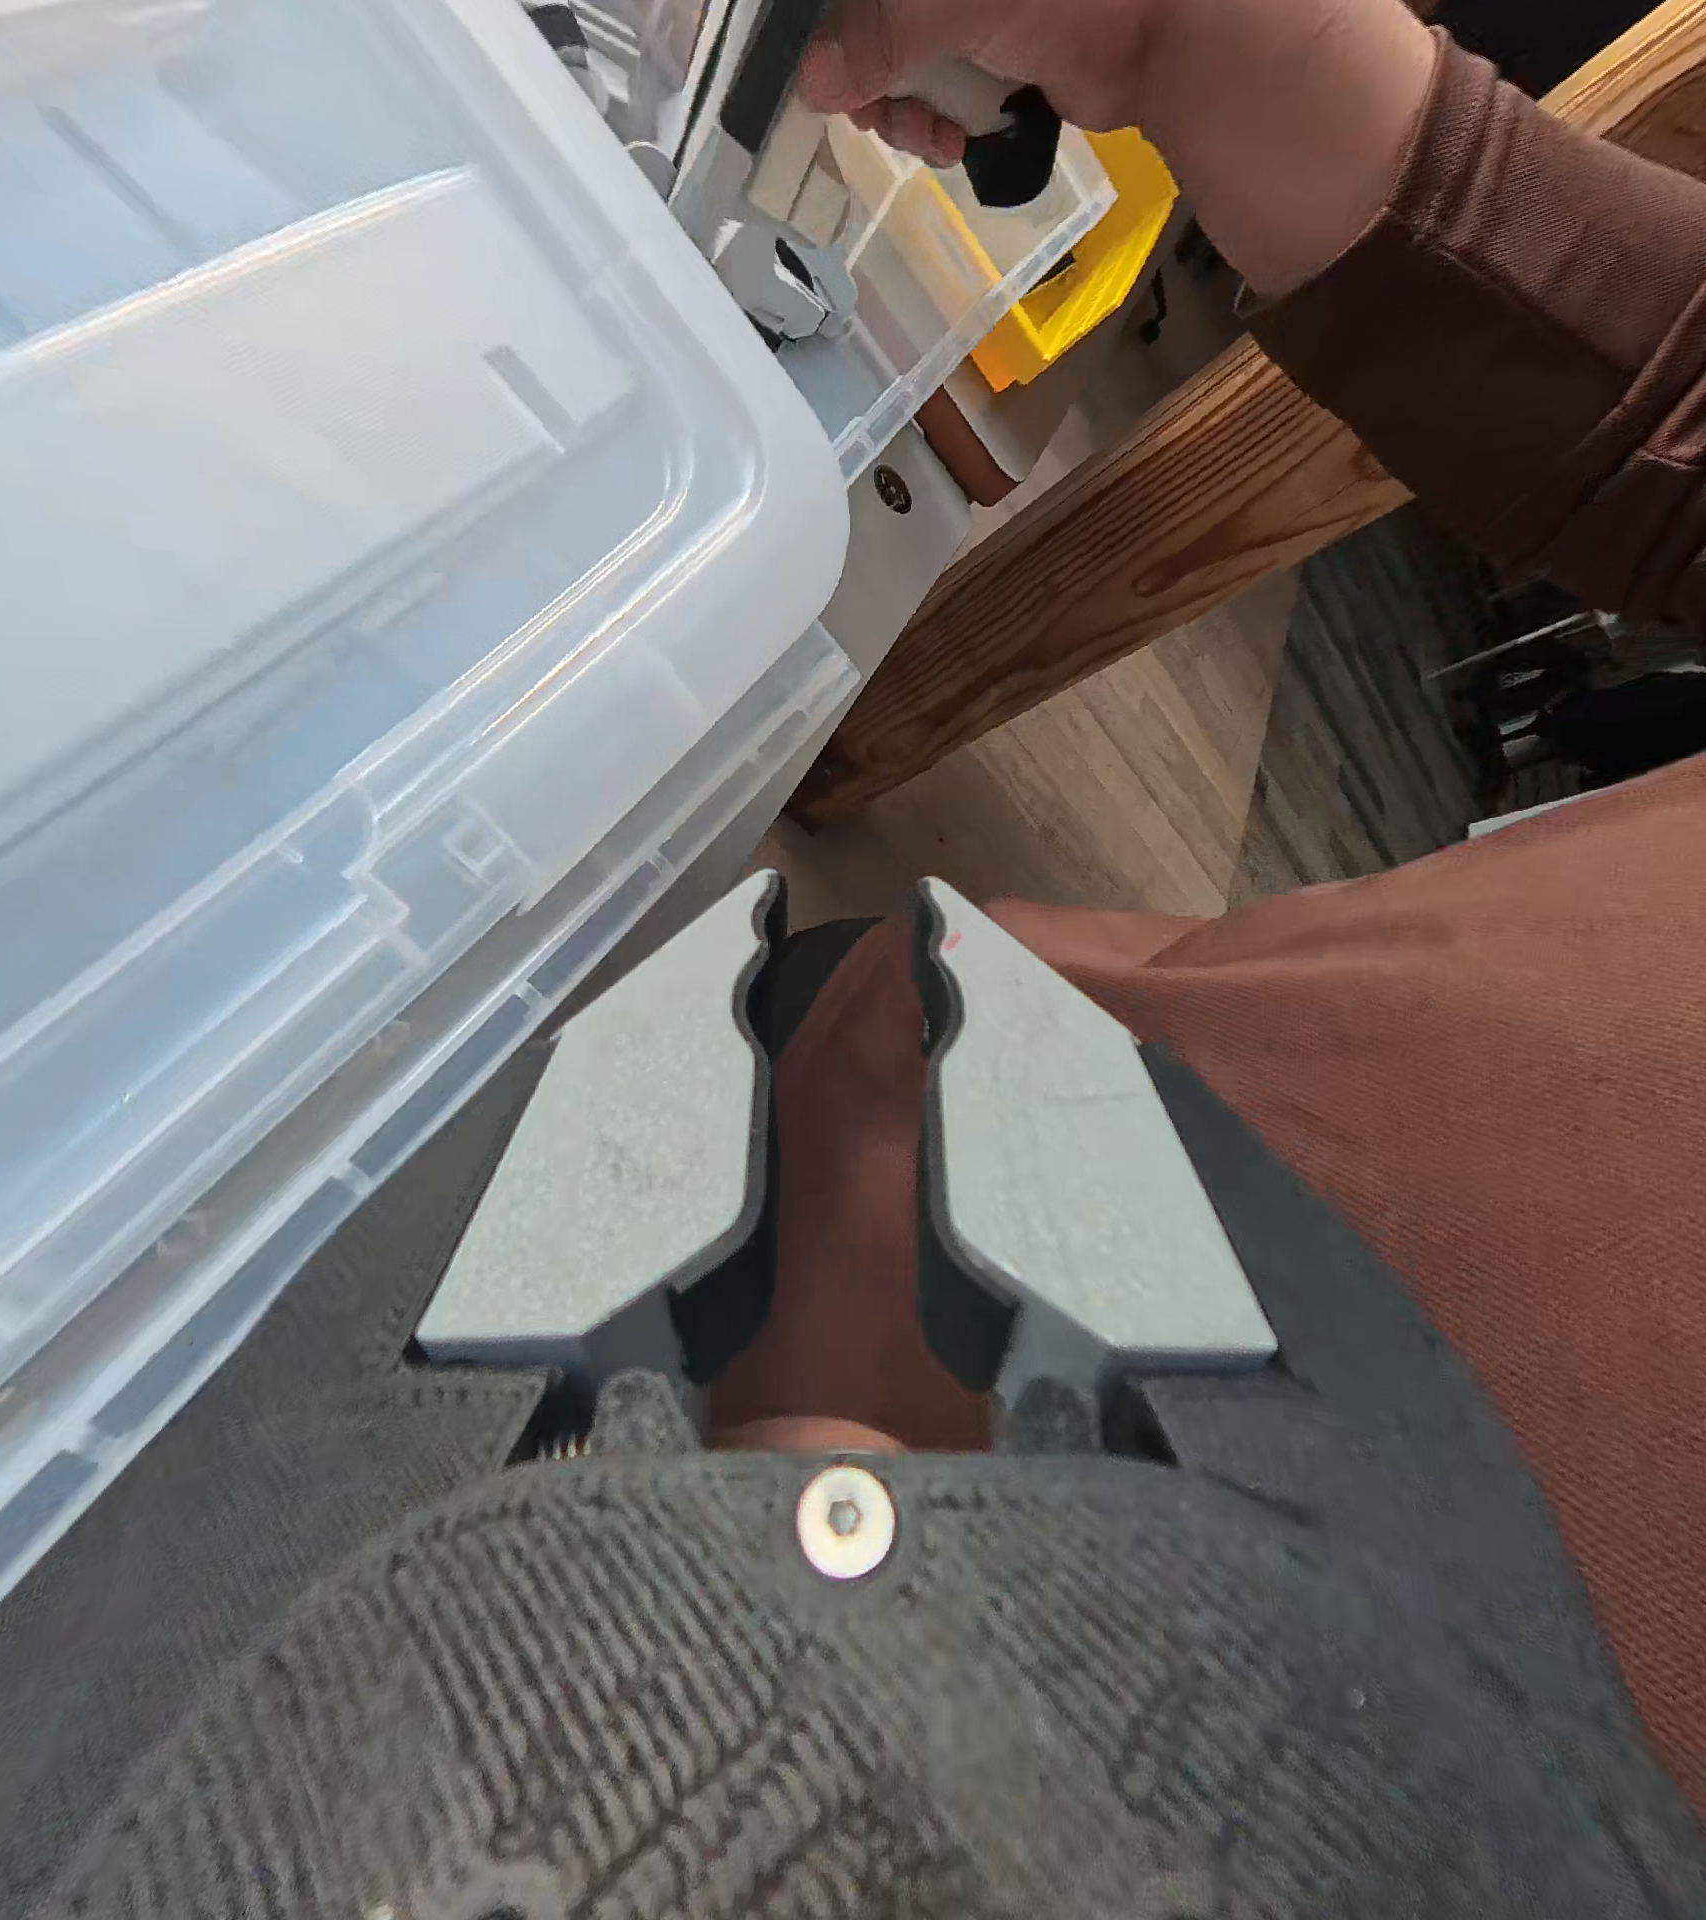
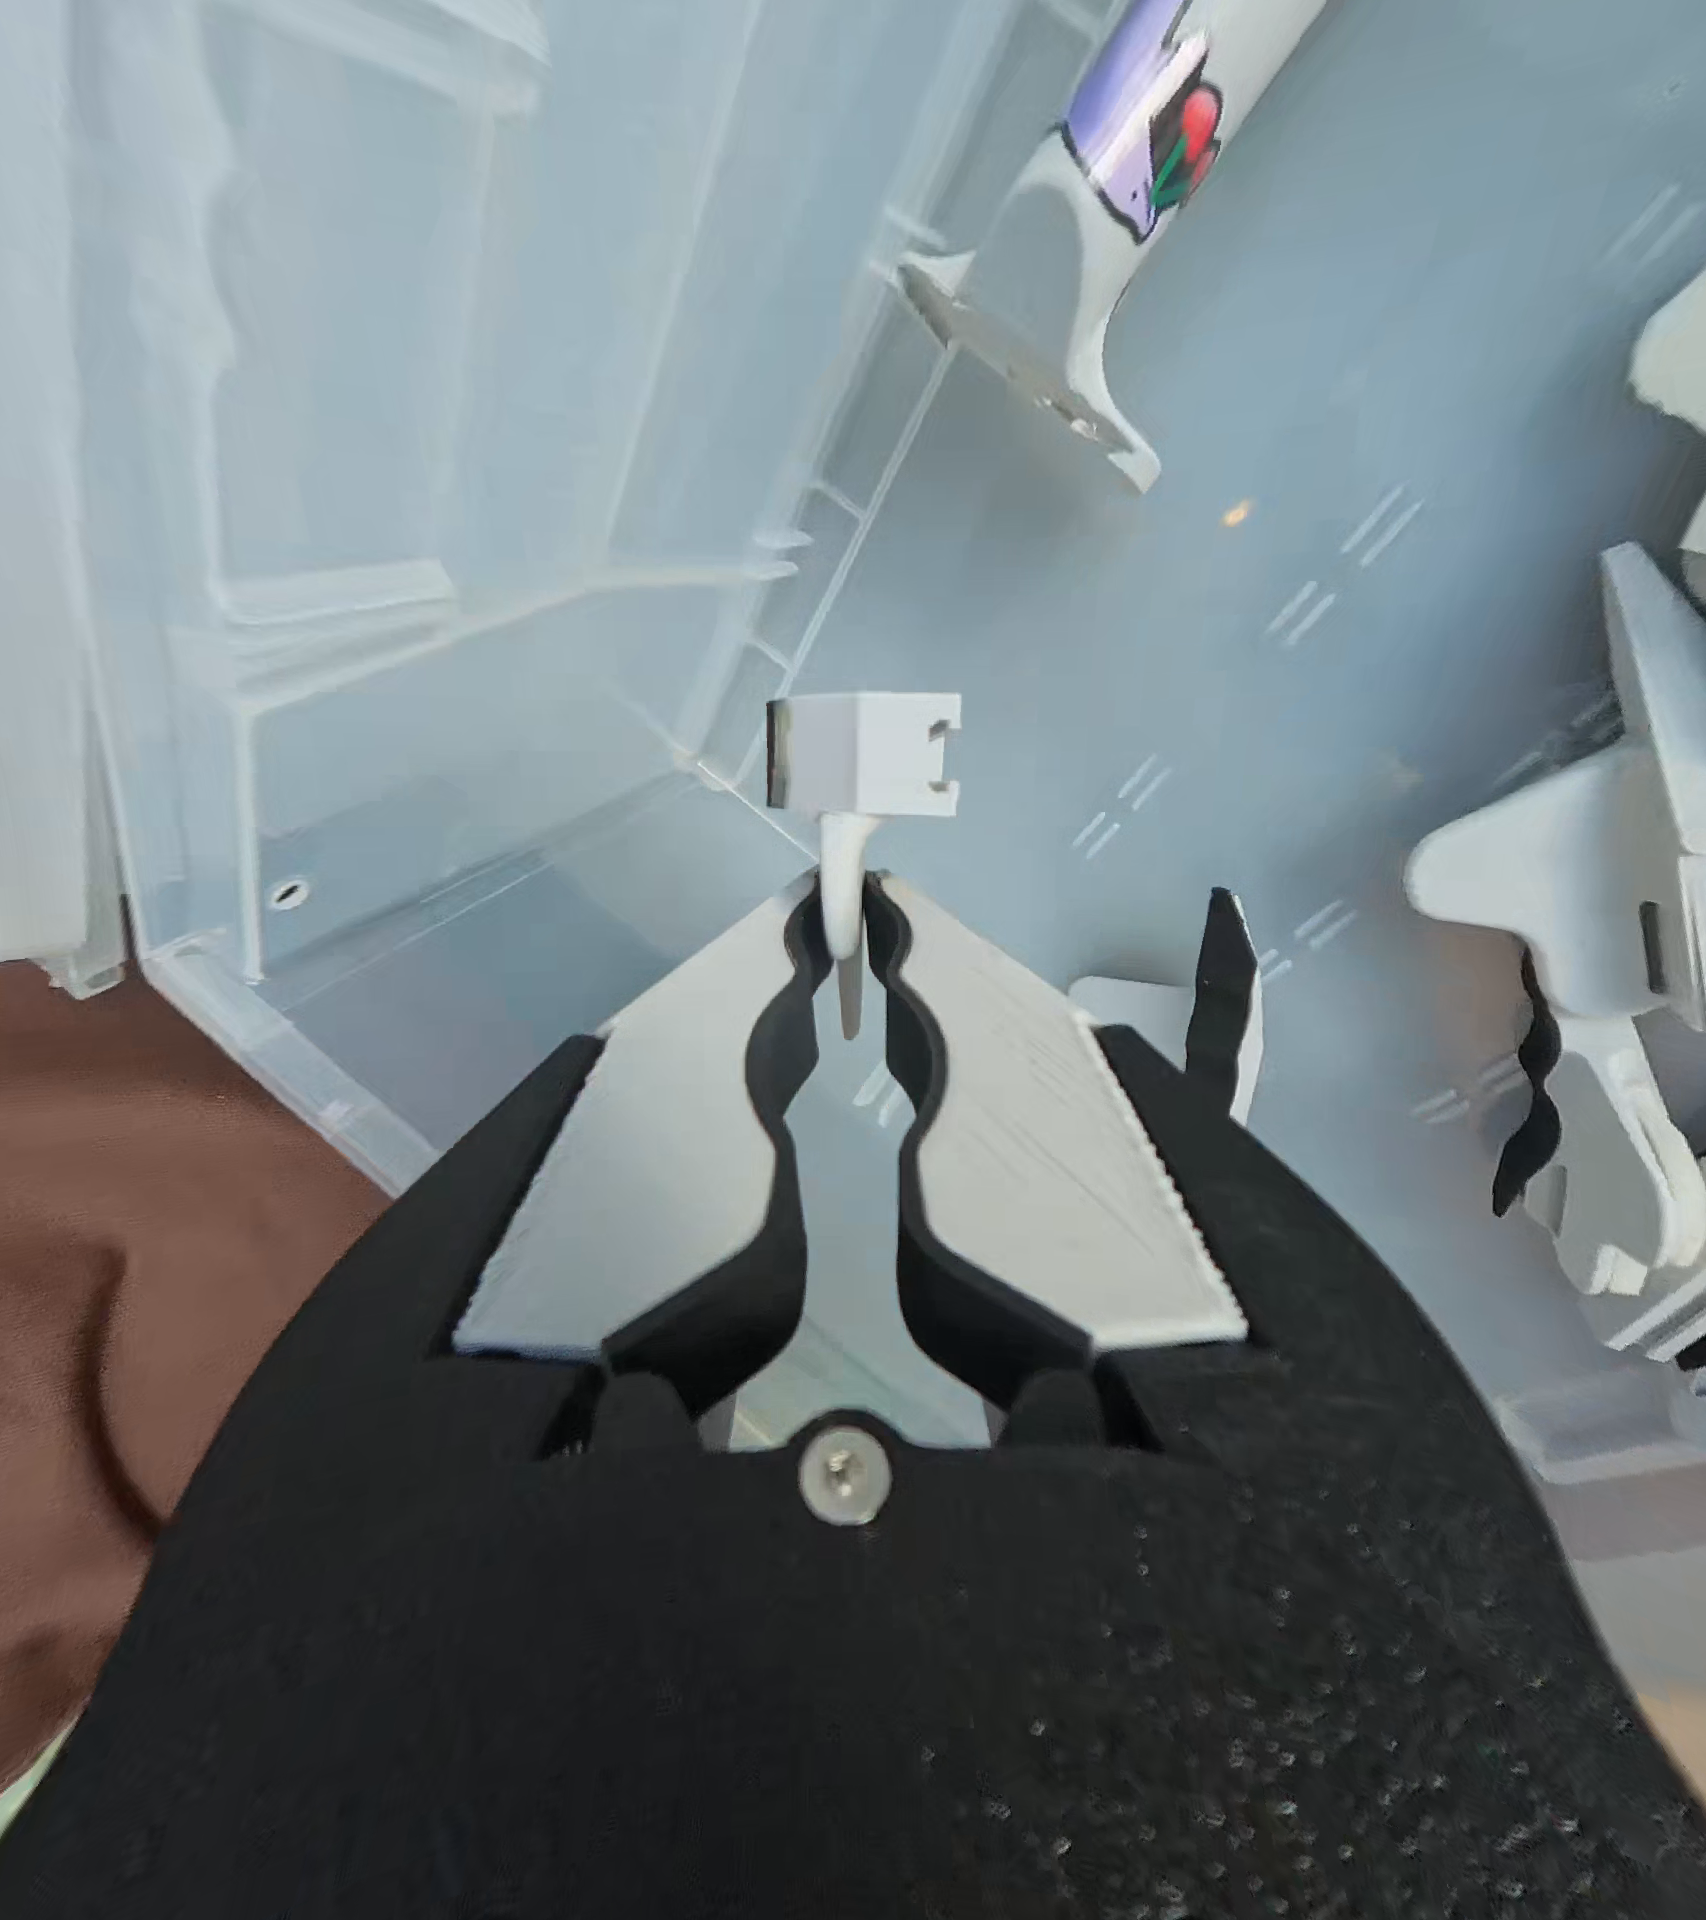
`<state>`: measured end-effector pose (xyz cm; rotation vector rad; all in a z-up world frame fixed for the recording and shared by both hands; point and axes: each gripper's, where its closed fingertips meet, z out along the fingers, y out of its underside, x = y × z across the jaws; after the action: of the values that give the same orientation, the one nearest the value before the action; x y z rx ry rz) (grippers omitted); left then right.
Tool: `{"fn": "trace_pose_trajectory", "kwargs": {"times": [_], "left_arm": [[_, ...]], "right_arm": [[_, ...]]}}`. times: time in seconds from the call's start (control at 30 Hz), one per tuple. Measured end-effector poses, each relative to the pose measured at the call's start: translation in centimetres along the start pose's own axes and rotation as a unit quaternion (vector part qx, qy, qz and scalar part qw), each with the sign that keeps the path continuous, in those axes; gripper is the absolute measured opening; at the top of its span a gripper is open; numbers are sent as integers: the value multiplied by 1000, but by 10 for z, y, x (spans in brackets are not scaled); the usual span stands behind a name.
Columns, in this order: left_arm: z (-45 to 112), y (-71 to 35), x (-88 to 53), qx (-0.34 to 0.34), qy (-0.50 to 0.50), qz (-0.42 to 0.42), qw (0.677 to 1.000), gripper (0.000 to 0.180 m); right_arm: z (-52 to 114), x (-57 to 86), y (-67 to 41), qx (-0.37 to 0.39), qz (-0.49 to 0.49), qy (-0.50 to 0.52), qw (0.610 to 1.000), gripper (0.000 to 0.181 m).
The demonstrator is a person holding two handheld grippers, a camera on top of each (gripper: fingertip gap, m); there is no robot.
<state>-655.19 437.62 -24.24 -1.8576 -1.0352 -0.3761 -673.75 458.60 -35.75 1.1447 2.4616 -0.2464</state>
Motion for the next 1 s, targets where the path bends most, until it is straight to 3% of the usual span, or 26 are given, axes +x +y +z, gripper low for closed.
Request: {"fn": "trace_pose_trajectory", "kwargs": {"times": [0.23, 0.43, 0.53, 0.87, 1.0], "left_arm": [[31, 13, 6, -9, -35, -61, 997, 22], [50, 19, 18, -5, -43, -96, 994, 24], [49, 27, 21, -11, -55, -87, 995, 24], [18, 53, 35, 57, -26, -88, 994, 27], [5, 65, 51, 119, 33, -112, 986, 31]], "right_arm": [[58, 0, 21, -107, -65, -37, 991, 3], [71, 6, 20, -135, -103, -20, 985, 6], [71, 5, 19, -133, -105, -23, 985, 20], [24, 2, -4, -9, -58, 35, 998, 20], [-32, -13, -25, 145, -46, 116, 981, 13]]}}
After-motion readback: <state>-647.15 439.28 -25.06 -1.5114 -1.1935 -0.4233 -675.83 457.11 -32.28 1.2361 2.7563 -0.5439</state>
